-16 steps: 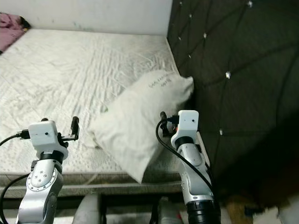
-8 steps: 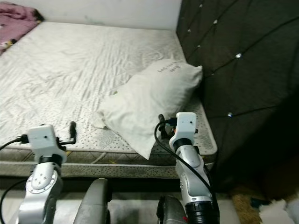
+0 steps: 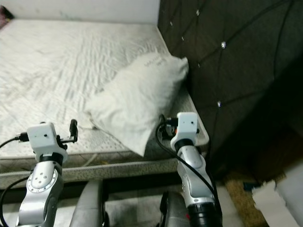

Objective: Clean up the room

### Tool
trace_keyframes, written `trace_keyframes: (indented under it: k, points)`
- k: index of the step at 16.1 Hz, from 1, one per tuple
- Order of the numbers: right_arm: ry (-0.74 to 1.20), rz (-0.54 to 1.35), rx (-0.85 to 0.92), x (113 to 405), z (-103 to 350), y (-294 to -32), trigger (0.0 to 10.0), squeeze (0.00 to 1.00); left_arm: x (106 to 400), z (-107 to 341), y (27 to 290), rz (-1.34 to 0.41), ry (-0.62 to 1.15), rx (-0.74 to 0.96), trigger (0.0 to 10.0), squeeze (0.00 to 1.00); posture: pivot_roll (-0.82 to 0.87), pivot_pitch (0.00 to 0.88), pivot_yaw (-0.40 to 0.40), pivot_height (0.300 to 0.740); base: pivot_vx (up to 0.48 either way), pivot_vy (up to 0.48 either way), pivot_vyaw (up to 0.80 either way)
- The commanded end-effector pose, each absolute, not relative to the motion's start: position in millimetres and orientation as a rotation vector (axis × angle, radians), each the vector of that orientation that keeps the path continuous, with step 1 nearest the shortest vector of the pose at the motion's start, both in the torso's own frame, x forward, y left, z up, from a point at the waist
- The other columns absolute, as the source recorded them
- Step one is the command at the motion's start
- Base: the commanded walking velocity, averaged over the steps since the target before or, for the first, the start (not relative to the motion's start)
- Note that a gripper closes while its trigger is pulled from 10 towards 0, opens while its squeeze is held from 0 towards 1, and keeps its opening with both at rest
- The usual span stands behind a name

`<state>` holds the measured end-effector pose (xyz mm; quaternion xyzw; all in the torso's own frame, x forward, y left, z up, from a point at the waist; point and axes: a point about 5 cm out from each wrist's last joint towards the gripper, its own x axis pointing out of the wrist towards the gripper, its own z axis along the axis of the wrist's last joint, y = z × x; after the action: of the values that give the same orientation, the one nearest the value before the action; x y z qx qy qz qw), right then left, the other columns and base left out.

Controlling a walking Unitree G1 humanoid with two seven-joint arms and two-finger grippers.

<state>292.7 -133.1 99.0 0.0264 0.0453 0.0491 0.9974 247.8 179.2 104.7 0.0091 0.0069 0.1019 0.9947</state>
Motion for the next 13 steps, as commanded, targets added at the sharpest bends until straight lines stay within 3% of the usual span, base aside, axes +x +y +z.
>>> trace_keyframes:
  k: [1, 5, 7, 9, 13]
  points:
    - [0.09, 0.1, 0.046, 293.6, 100.0, -133.8, 10.0, 0.0, 248.0, 105.5, 177.7, 0.2, 0.012, 0.025, 10.0, 0.0, 0.12, 0.029, -0.061, 0.572, 0.0, 0.0, 0.0]
    - [0.089, 0.122, 0.024, 294.9, 100.4, -131.9, 10.0, 0.0, 249.0, 105.5, 177.4, 0.193, 0.009, 0.011, 10.0, 0.0, 0.13, 0.024, -0.066, 0.572, 0.0, 0.0, 0.0]
    - [0.077, 0.139, 0.009, 294.9, 102.2, -129.0, 10.0, 0.0, 249.6, 106.5, 175.5, 0.171, 0.005, 0.008, 10.0, 0.0, 0.13, 0.03, -0.062, 0.572, 0.0, 0.0, 0.61]
    - [0.078, 0.137, 0.015, 295.2, 101.8, -127.0, 10.0, 0.0, 250.0, 107.8, 175.6, 0.163, -0.002, 0.002, 10.0, 0.0, 0.12, 0.035, -0.058, 0.572, 0.279, 0.0, 0.69]
    - [0.078, 0.141, 0.02, 299.2, 103.2, -126.7, 10.0, 0.0, 253.8, 109.9, 171.6, 0.143, -0.011, -0.013, 10.0, 0.0, 0.11, 0.049, -0.063, 0.572, 0.332, 0.0, 0.0]
